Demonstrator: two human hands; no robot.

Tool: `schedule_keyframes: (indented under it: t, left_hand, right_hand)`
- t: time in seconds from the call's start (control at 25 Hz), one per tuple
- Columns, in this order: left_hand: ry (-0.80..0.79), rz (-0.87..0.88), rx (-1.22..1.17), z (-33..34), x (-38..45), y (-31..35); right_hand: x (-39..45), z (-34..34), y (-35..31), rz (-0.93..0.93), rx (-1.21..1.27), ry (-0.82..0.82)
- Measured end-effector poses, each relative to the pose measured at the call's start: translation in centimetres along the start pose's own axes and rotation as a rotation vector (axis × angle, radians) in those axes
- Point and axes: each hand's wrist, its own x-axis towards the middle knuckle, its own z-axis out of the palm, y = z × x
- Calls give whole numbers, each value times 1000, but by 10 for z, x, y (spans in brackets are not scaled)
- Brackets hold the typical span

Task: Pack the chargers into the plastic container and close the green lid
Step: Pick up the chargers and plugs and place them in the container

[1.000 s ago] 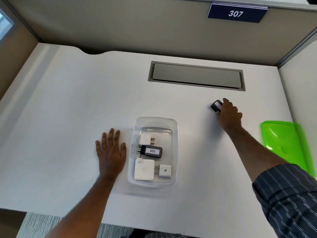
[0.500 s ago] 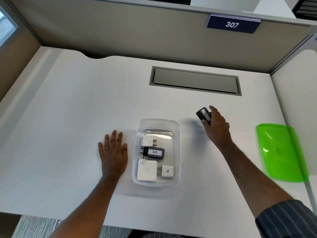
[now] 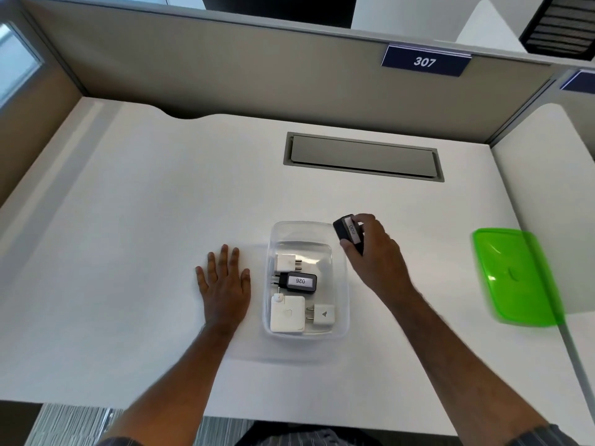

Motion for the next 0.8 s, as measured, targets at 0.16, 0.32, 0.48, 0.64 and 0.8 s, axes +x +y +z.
schedule_keyframes:
  t: [0.16,0.32,0.48,0.64,0.8]
  left_hand:
    - [-64,49,41,-8,0,-10]
    - [-97,165,77,-18,1,-33]
    - [-101,192,88,-22,3,-41]
    - [-113,201,81,-21,4,-43]
    - [-97,219,72,-20,4,-45]
  right_hand:
    - [-13,13,-27,-43,-23,-26]
    - [-17,32,-47,-14,-55,-127]
    - [-16,52,-62,3,-180,-185]
    - [-14,65,-64,68,-292,-221]
    - [-13,75,-59,111,-388,-260]
